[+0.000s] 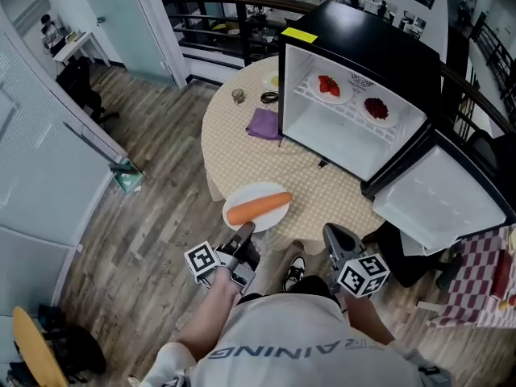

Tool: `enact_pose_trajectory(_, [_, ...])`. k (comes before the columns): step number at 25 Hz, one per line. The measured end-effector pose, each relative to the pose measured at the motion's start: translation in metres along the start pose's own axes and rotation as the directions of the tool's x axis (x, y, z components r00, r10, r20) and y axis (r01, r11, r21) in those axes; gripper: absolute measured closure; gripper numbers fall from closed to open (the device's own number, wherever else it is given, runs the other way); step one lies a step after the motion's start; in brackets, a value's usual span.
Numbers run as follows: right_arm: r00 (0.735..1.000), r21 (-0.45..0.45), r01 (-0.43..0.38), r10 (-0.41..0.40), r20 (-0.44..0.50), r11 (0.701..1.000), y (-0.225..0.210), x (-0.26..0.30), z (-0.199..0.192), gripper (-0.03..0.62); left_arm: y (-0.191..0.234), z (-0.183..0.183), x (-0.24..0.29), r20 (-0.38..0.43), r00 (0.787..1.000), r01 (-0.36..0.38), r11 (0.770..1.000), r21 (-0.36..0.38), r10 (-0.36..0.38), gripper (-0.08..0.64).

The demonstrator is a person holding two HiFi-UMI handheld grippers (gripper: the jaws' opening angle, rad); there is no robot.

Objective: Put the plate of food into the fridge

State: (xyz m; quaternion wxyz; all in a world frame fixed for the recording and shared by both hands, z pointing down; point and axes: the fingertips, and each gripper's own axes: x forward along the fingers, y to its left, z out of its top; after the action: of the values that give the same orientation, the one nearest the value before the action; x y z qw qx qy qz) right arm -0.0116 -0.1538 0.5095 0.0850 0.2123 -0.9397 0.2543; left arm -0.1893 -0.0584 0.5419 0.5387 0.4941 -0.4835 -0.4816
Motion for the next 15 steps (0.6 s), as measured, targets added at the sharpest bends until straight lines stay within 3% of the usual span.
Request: enact_pose_trajectory(15, [1.0,0.022,0.02,-0.02,-0.008,1.0,-0.083,0.032,0.032,0.569,-0.001,0.003,0.121,-0.052,0.997,-0.049,0.998,0.028,0.05,0.529])
